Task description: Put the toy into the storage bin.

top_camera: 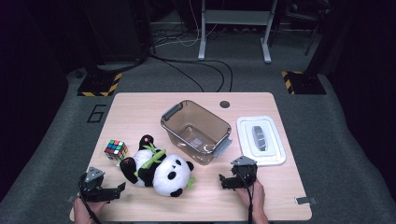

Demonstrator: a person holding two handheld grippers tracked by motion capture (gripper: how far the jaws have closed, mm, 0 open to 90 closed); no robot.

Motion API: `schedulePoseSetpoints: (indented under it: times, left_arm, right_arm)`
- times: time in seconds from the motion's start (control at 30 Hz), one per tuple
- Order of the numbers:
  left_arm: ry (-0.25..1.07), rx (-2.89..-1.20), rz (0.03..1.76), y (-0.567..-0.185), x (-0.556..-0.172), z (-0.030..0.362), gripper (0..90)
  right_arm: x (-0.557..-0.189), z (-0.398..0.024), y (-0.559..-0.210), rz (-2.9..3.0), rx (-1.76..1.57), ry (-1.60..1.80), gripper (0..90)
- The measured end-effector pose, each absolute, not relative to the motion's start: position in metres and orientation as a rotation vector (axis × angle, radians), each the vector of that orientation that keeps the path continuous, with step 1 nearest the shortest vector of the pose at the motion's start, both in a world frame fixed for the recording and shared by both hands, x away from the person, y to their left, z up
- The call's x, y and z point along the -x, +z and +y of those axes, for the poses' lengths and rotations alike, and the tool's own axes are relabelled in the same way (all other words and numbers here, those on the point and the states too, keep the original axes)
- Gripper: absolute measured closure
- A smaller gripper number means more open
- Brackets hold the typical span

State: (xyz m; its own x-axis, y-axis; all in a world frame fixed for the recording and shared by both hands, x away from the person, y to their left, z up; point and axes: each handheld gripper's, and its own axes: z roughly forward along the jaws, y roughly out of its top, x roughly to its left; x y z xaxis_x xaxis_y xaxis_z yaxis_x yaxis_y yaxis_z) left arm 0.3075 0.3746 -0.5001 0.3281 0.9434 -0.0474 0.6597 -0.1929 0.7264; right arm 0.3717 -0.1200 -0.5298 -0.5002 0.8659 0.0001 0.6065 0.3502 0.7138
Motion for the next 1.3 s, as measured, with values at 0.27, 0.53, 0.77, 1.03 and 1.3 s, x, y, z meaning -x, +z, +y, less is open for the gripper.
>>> schedulePoseSetpoints:
  times: [0.27, 0.53, 0.77, 1.03, 1.3]
  left_arm:
    - [0.552, -1.940, 1.414, -0.462, -0.304, 0.383, 0.9]
    - [0.615, -1.911, 1.364, -0.407, -0.305, 0.376, 1.7]
    - [0.586, -1.952, 1.255, -0.382, -0.313, 0.347, 2.8]
    - [0.466, -2.063, 1.104, -0.377, -0.344, 0.278, 6.4]
    - [0.307, -2.231, 1.118, -0.419, -0.376, 0.237, 11.2]
  right_arm:
    - [-0.371, -0.120, -0.530, 2.236, -1.294, 0.941, 0.0]
    - [-0.372, -0.121, -0.530, 2.247, -1.279, 0.937, 0.0]
    - [-0.372, -0.121, -0.530, 2.244, -1.276, 0.938, 0.0]
    - [-0.371, -0.121, -0.530, 2.235, -1.283, 0.929, 0.0]
    - [-0.372, -0.121, -0.530, 2.248, -1.271, 0.937, 0.0]
